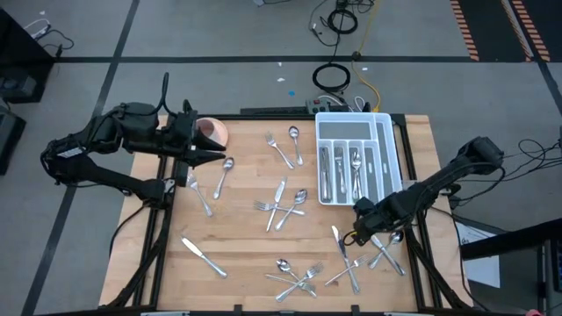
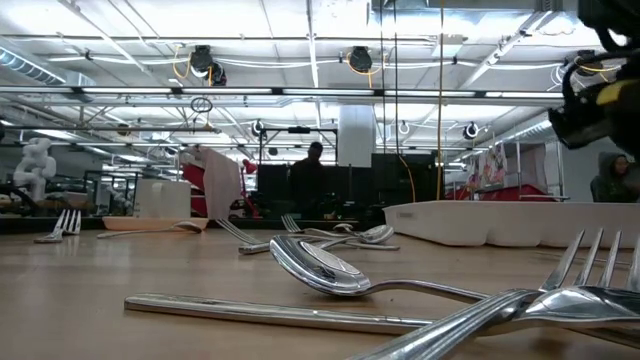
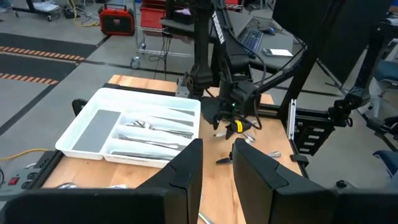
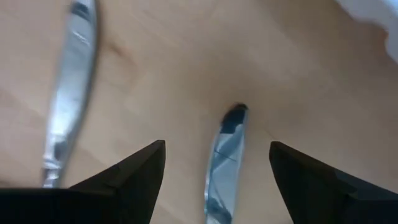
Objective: Sort silverware
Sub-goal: Put the silver knife into the white cutlery tray
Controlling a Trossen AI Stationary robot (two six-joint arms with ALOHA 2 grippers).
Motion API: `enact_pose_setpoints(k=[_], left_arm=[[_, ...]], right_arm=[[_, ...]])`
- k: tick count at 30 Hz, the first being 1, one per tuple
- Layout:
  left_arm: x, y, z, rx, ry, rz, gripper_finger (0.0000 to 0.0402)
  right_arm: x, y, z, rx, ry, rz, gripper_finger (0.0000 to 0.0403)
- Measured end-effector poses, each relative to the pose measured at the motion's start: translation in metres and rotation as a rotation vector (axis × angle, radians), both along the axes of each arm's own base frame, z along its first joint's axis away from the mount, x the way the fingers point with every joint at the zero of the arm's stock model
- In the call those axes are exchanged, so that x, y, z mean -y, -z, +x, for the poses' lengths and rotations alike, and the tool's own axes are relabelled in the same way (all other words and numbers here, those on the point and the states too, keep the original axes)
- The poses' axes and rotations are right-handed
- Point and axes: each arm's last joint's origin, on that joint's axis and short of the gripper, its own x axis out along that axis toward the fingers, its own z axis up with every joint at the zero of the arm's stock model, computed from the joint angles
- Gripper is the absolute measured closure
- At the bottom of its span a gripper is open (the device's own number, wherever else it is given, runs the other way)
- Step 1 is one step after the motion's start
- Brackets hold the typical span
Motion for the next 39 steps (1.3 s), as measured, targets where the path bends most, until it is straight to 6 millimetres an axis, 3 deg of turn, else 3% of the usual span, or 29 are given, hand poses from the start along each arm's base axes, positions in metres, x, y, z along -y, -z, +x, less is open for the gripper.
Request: enact_pose_setpoints(k=[7,10,13,18,20,30,39], left_arm=[[0.0,0.002,-0.001,-0.023,0.002,0.007,0.0311],[0.0,0.002,-0.001,-0.023,0.002,0.007,0.0311],[0.0,0.002,-0.001,-0.022,0.002,0.008,0.0311],[0.0,0.002,-0.001,-0.02,0.005,0.015,0.0311],[0.0,0.002,-0.001,-0.02,0.005,0.015,0.0311],[0.0,0.002,-0.001,-0.02,0.002,0.009,0.0311],[0.0,0.002,-0.001,-0.02,0.004,0.016,0.0311]], right_arm=[[-0.016,0.015,-0.005,-0.094,-0.001,-0.003,0.0126],[-0.022,0.02,-0.006,-0.126,-0.001,-0.01,0.0145],[-0.026,0.026,-0.006,-0.161,-0.006,-0.014,0.0198],[-0.027,0.028,-0.006,-0.167,-0.033,-0.001,0.0353],[-0.027,0.027,-0.006,-0.163,-0.026,0.003,0.038],[-0.024,0.012,-0.008,-0.088,0.045,0.002,0.038],[-0.017,-0.025,-0.008,0.171,0.133,0.034,0.038]])
